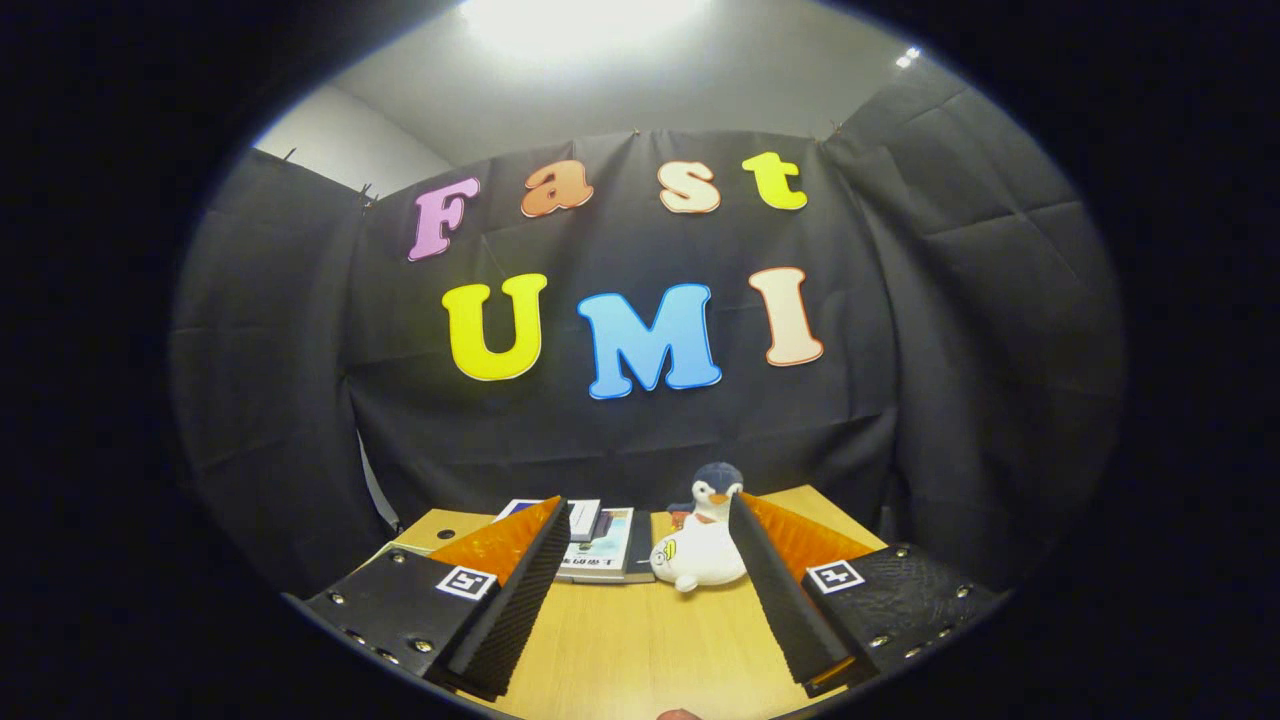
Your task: Open the storage box then place both shoes into the box .Put the left shoe in first, then the right shoe, with the right side of both shoes facing outward in a uniform manner.
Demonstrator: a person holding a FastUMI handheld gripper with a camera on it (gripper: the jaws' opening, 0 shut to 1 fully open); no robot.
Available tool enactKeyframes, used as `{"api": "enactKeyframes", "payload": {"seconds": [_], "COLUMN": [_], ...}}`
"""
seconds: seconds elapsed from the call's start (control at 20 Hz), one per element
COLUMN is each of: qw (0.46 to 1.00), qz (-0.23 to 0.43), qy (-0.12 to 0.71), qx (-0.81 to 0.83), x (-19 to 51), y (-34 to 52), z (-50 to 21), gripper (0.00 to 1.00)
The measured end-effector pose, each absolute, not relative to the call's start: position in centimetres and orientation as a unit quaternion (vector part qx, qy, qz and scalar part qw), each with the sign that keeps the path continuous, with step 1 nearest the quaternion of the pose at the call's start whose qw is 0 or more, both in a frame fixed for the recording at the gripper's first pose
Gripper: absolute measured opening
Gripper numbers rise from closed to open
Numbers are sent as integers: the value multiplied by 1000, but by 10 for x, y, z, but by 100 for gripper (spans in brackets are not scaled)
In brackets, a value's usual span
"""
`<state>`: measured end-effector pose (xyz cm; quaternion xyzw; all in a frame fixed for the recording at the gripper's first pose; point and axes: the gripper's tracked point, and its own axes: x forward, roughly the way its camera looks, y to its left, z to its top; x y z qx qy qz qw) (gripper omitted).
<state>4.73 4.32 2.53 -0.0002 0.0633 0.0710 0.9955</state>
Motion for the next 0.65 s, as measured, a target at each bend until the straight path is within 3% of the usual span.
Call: {"api": "enactKeyframes", "payload": {"seconds": [0.65], "qw": [996], "qz": [85], "qy": [12], "qx": [-3], "x": [63], "y": [24], "z": [55], "gripper": [97]}}
